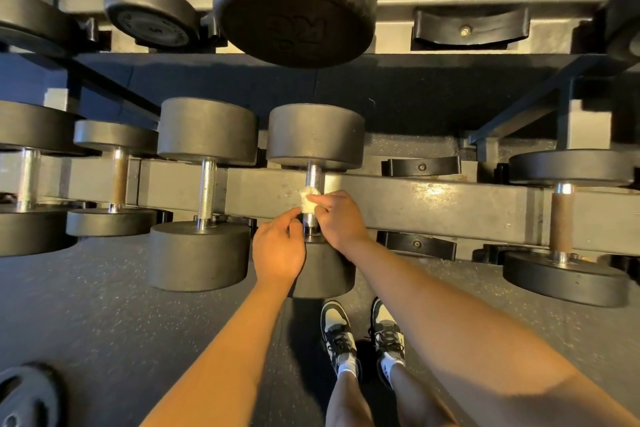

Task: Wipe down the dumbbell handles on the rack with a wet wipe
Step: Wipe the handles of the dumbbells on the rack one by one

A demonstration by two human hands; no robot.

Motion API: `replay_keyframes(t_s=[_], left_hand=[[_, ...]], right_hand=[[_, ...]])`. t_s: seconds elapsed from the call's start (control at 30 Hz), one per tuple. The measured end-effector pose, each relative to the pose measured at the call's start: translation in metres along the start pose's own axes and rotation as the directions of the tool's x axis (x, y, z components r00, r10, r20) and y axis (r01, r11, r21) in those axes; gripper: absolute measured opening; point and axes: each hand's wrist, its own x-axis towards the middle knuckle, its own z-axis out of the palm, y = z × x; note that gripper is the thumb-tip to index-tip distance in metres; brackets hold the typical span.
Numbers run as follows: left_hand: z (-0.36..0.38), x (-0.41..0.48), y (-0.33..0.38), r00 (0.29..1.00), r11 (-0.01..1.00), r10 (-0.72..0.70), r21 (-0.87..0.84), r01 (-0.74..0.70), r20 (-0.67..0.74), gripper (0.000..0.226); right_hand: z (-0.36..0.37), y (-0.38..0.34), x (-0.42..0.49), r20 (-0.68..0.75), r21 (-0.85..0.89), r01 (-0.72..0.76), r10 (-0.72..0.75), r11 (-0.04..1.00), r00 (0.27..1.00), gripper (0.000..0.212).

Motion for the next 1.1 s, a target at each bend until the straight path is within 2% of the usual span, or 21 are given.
replay_keyframes(t_s=[0.1,0.3,0.4,0.6,0.7,0.83,0.9,1.1], left_hand=[[0.002,-0.001,0.002,1.000,1.000,-0.008,0.020,0.008,-0.020,0.037],[-0.001,0.004,0.001,0.998,0.999,0.000,0.040,-0.002,0.061,0.036],[-0.005,0.006,0.002,0.996,0.998,-0.001,-0.069,0.007,0.087,0.036],[-0.015,0.025,0.018,0.993,0.942,0.039,-0.336,0.001,0.114,0.025],[-0.015,0.041,0.017,0.996,0.957,0.068,-0.286,-0.048,0.062,0.022],[-0.007,0.060,0.017,0.994,0.943,-0.080,-0.330,0.052,-0.073,0.020],[-0.001,0.071,0.021,0.996,0.929,-0.072,-0.367,0.047,-0.053,0.023],[0.013,0.081,0.032,0.998,0.920,-0.051,-0.387,0.059,0.031,0.021]], right_hand=[[0.003,0.010,-0.016,0.068,-0.020,-0.061,0.062,0.998,0.996,0.033],[0.001,-0.003,-0.023,0.058,0.046,-0.144,0.141,0.988,0.988,0.028],[0.005,-0.013,-0.028,-0.056,0.221,-0.086,0.100,0.971,0.993,0.033],[0.008,-0.024,-0.019,-0.143,0.283,0.047,-0.007,0.958,0.990,0.029],[0.009,-0.018,-0.012,-0.165,0.311,0.057,-0.005,0.949,0.986,0.031],[0.025,-0.008,-0.009,-0.291,0.253,0.023,0.054,0.967,0.955,0.031],[0.032,-0.003,-0.004,-0.327,0.192,0.021,0.044,0.981,0.944,0.028],[0.034,0.001,-0.001,-0.376,0.148,0.027,0.031,0.989,0.926,0.027]])
